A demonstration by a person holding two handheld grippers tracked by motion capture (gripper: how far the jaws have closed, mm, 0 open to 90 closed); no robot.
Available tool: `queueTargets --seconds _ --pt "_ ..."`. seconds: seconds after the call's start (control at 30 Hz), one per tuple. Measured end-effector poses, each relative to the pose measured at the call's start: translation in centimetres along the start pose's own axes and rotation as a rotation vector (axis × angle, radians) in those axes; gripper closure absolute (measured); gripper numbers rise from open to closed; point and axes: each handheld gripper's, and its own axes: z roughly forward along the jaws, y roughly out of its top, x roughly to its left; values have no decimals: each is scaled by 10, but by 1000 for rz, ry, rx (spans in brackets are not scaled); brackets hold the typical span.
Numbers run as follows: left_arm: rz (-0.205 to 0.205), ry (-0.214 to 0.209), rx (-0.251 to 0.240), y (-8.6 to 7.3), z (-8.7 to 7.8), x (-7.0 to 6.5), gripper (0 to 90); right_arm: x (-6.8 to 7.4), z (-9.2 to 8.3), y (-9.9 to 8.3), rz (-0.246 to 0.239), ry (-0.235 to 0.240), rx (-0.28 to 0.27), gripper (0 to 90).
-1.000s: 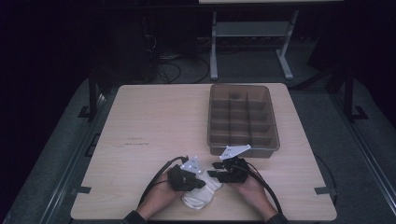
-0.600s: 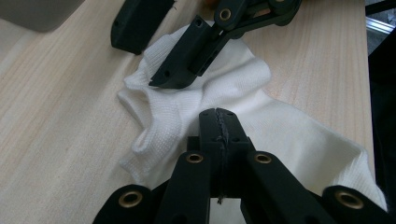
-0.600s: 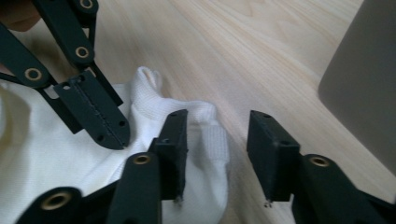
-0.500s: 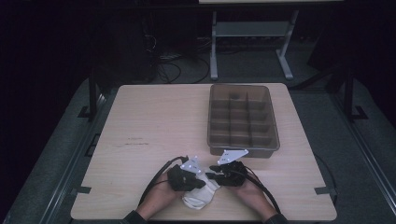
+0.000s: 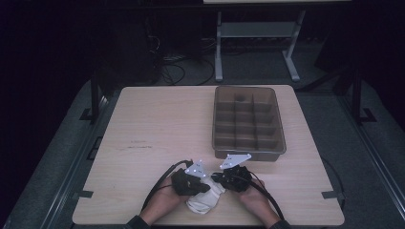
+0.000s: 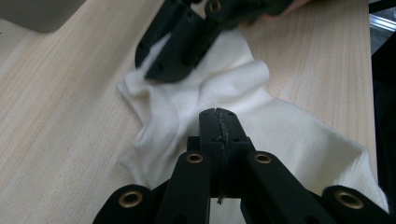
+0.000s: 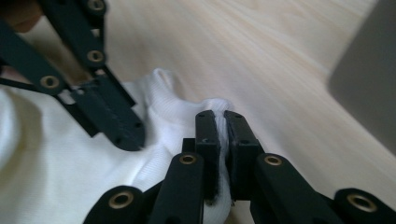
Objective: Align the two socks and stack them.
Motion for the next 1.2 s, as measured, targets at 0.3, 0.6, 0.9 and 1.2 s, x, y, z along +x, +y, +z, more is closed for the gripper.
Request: queueTargets --seconds 0.3,0.6,0.9,1.2 --pt "2 2 6 0 0 0 900 -3 -17 7 49 33 -52 852" --pt "0 -1 0 0 0 0 900 14 -30 13 40 107 -103 852" --pt "-9 0 -31 -1 -9 1 900 14 -26 13 30 88 -87 850" --pt "-13 7 10 -16 -25 -7 900 8 -25 11 28 47 -76 848"
